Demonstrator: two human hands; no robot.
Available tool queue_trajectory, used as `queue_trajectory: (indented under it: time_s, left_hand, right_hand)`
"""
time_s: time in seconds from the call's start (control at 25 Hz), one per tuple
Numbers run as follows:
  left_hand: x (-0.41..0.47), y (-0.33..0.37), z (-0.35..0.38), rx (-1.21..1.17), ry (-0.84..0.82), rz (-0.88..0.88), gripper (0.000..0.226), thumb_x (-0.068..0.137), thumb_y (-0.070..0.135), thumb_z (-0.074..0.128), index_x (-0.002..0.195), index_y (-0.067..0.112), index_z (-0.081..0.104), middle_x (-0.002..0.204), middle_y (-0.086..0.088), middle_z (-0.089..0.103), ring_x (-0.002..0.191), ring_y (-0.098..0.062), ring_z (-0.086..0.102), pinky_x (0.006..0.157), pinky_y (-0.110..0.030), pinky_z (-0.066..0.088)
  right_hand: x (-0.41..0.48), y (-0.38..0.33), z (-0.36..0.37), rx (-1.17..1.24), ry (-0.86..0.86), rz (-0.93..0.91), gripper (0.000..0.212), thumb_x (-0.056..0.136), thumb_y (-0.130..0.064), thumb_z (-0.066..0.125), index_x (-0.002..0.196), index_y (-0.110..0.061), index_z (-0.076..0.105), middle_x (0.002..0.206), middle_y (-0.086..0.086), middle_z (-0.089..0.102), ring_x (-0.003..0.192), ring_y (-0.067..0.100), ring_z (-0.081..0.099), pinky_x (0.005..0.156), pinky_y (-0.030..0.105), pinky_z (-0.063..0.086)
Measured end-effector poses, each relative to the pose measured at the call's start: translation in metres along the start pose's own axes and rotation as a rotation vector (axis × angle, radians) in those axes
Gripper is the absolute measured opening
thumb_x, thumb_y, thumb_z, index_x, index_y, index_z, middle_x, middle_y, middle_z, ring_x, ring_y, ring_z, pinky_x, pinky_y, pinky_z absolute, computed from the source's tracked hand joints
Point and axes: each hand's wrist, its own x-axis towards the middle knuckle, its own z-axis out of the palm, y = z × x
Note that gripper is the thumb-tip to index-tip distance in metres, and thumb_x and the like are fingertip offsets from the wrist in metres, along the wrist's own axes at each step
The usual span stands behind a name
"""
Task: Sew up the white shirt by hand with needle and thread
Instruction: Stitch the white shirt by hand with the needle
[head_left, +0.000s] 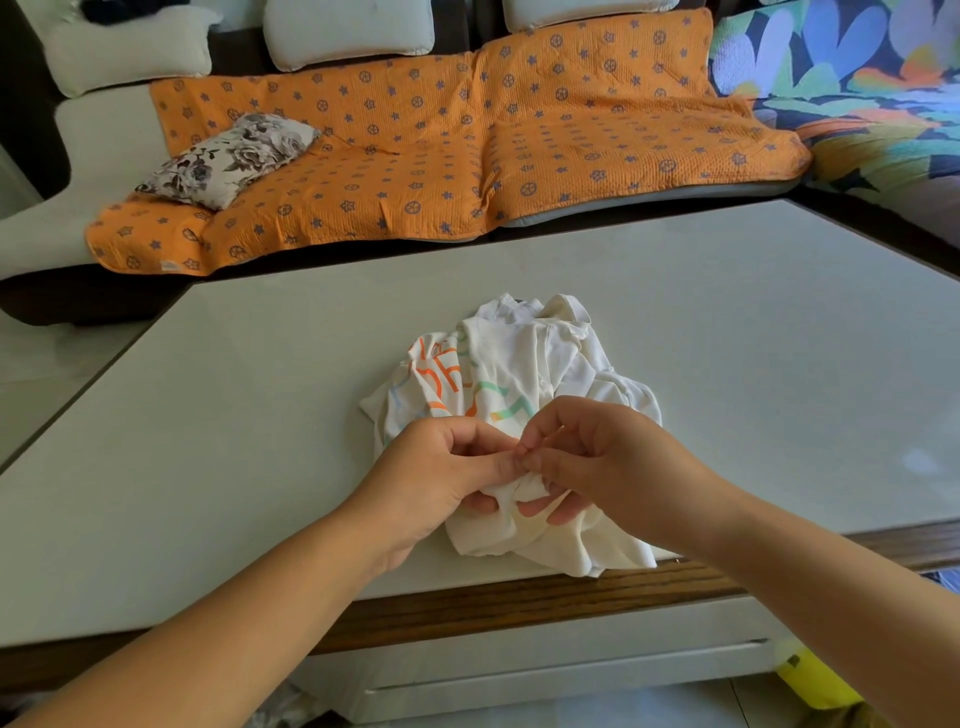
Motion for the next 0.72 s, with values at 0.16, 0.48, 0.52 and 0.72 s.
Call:
queue_trajectory:
  time_s: [0.16,0.48,0.52,0.72]
  left_hand:
    - [0.001,0.002,0.000,-0.042,0.002,-0.001,0.013,0.075,0.023,0.076,0.085,0.015,0.077,0.084,-0.002,0.073,0.077,-0.010,0.066,0.063,-0.021,0.052]
    - [0.001,0.002,-0.003,-0.143,0.013,-0.026,0.009,0.086,0.012,0.069,0.083,0.017,0.076,0.083,0.002,0.071,0.076,-0.005,0.065,0.059,-0.021,0.054]
    - [0.001,0.002,-0.004,-0.148,0.014,-0.027,0.010,0.086,0.013,0.068,0.083,0.018,0.076,0.084,0.002,0.071,0.076,-0.005,0.064,0.059,-0.021,0.054]
    - [0.000,0.002,-0.005,-0.139,0.016,-0.023,0.009,0.088,0.015,0.067,0.085,0.019,0.075,0.086,0.001,0.069,0.076,-0.006,0.063,0.059,-0.020,0.053]
  right_hand:
    - [0.005,0.000,-0.004,0.038,0.174,-0.026,0.007,0.095,-0.011,0.060,0.090,-0.012,0.064,0.081,0.000,0.074,0.062,0.019,0.072,0.048,0.029,0.052]
    - [0.021,-0.002,-0.045,0.980,0.325,0.087,0.010,0.099,-0.003,0.047,0.093,-0.005,0.054,0.075,0.012,0.070,0.058,0.017,0.070,0.049,0.020,0.056]
    - [0.023,0.000,-0.048,1.031,0.356,0.081,0.011,0.100,-0.002,0.045,0.093,-0.004,0.054,0.071,0.013,0.069,0.065,0.022,0.073,0.056,0.024,0.060]
    - [0.031,0.017,-0.061,0.755,0.614,0.034,0.007,0.100,-0.009,0.051,0.098,-0.008,0.058,0.073,0.011,0.070,0.093,0.030,0.073,0.089,0.042,0.057]
